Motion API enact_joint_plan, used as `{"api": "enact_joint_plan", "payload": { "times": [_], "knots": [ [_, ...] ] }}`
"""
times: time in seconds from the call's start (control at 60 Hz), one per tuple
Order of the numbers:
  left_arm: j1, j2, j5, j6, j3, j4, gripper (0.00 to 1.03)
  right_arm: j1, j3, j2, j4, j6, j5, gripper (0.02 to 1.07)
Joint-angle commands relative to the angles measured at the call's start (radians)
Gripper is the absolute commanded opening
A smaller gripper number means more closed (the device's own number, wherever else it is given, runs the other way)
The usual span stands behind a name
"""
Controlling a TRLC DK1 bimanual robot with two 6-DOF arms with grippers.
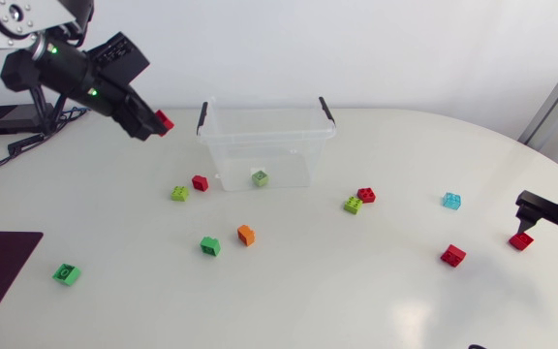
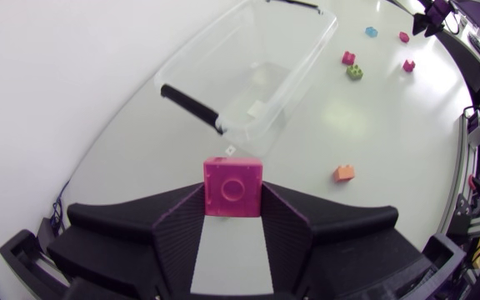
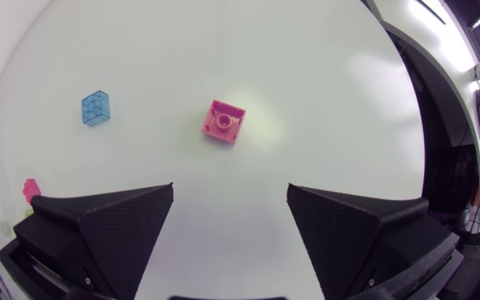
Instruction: Pick up the duplo bricks and place them in the container
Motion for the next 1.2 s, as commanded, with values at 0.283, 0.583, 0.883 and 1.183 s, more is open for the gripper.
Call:
{"api": "enact_joint_plan", "payload": {
  "times": [0.283, 0.583, 0.883, 1.183],
  "knots": [
    [-0.141, 0.401, 0.058, -0.126, 0.593, -0.111, 0.34, 0.054, 0.05, 0.108, -0.047, 0.241, 0.042, 1.02],
    [-0.168, 0.668, 0.077, -0.126, 0.975, -0.212, 0.34, 0.1, 0.133, 0.212, 0.0, 0.379, 0.151, 0.99],
    [-0.257, 0.9, -0.021, -0.157, 1.309, -0.473, 0.31, 0.078, 0.141, 0.28, 0.02, 0.4, 0.165, 0.99],
    [-0.254, 0.889, -0.081, -0.257, 1.38, -0.587, 0.31, 0.132, 0.171, 0.338, 0.026, 0.437, 0.206, 0.99]
  ]
}}
